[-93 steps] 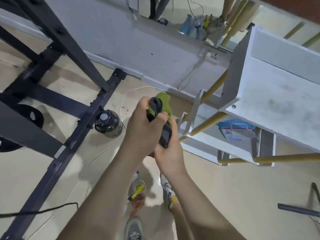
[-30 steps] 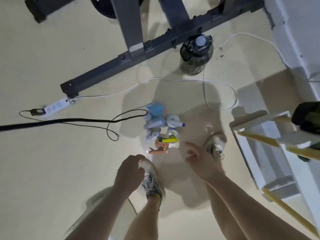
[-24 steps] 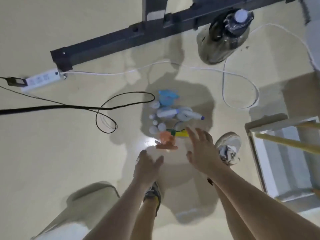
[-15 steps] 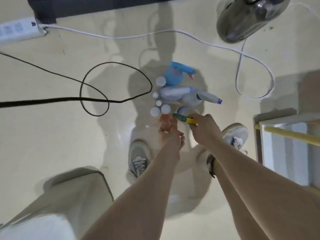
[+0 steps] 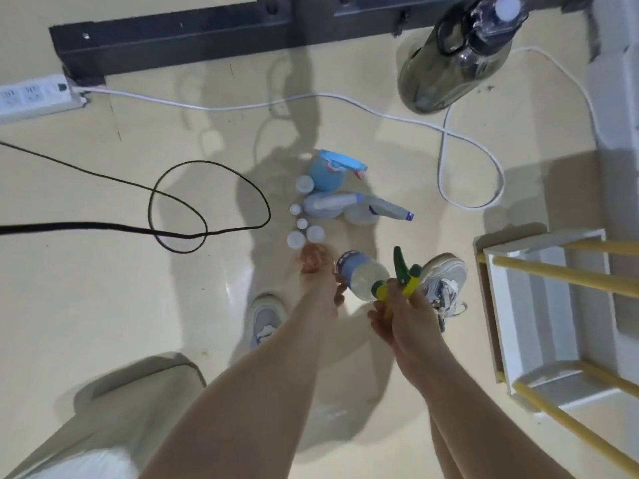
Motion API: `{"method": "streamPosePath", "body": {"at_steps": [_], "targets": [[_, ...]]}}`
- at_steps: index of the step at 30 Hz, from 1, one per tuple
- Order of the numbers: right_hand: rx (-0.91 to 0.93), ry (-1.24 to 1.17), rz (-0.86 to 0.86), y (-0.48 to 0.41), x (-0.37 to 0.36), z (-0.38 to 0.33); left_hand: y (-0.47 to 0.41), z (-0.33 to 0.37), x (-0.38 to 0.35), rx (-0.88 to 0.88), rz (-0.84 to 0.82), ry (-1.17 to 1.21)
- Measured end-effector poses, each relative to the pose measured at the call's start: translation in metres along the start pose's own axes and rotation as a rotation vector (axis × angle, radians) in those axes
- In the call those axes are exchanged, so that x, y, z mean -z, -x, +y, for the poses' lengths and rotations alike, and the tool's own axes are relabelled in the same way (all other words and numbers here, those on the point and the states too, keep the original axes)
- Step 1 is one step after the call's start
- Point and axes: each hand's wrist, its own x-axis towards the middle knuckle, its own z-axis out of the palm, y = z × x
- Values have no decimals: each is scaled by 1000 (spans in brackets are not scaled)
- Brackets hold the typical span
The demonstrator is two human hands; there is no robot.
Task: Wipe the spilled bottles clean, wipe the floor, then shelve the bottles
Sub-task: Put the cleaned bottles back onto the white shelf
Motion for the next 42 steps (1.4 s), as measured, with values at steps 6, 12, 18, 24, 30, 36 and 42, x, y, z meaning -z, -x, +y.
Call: {"method": "streamPosePath", "body": {"at_steps": [6,12,18,24,30,36,42], "targets": [[24,-214,120,66,36,-30,58,-11,34,-355,87,-542],[389,151,195,224,115,-91,276,10,50,-795,1,-1189],[731,164,349,401,224,-158,489,0,16,-1160,-197,-1249],[887,194,514,505,351,-189,658,-29,-42,-1600,-363,-1301],[944,64,674,514,479,-178,735,-117,-135,-1701,-436,-1187],[902,214,637,474,578,-155,710,-229,-249,-1457,-564,-1284],[773,118,560,402,634,-141,665,-303,-314,-1351,-510,-1506]]}}
